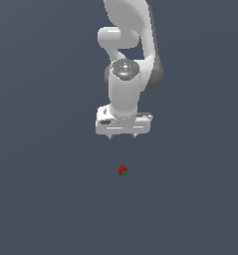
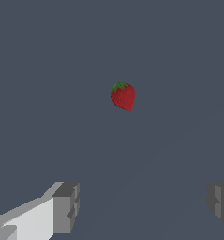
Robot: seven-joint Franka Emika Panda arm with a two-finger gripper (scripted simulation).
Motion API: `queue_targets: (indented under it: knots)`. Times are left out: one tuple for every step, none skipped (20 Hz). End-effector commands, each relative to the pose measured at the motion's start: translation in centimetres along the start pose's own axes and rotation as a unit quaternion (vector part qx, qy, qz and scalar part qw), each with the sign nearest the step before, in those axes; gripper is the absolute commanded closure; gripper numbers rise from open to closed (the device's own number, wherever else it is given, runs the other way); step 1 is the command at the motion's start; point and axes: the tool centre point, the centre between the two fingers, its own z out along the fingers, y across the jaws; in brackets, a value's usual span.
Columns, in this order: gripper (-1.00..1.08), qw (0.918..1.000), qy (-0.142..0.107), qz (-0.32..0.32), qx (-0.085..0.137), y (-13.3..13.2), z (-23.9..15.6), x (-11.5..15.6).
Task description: Pick up the object and move it to a goal position.
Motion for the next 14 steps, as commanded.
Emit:
queue_targets:
  knots:
    - [-0.92, 1.0000, 0.000, 0.000, 0.000, 0.0, 0.0, 0.0]
    - [-0.92, 1.0000, 0.000, 0.000, 0.000, -0.1, 0.0, 0.0]
    - [-0.92, 1.0000, 0.000, -0.001, 0.001, -0.3, 0.0, 0.1]
    - [-0.92, 1.0000, 0.001, -0.002, 0.003, -0.7, -0.1, 0.1]
    - [-0.92, 1.0000, 0.002, -0.003, 0.005, -1.3, -0.1, 0.2]
    - [-0.92, 1.0000, 0.003, -0.005, 0.008, -2.0, -0.2, 0.3]
    - [-0.92, 0.9999, 0.003, -0.006, 0.011, -2.6, -0.4, 0.4]
    - [-0.92, 0.9999, 0.004, -0.008, 0.013, -3.2, -0.5, 0.4]
    - [-0.92, 0.9998, 0.004, -0.009, 0.014, -3.5, -0.5, 0.4]
    - [-0.92, 0.9998, 0.005, -0.010, 0.015, -3.7, -0.6, 0.4]
    - [-0.92, 0.9998, 0.005, -0.010, 0.015, -3.8, -0.7, 0.4]
    - [-0.92, 0.9998, 0.005, -0.010, 0.015, -3.7, -0.7, 0.3]
    - [-0.92, 0.9998, 0.004, -0.010, 0.015, -3.7, -0.6, 0.4]
    - [-0.92, 0.9998, 0.004, -0.009, 0.014, -3.6, -0.6, 0.4]
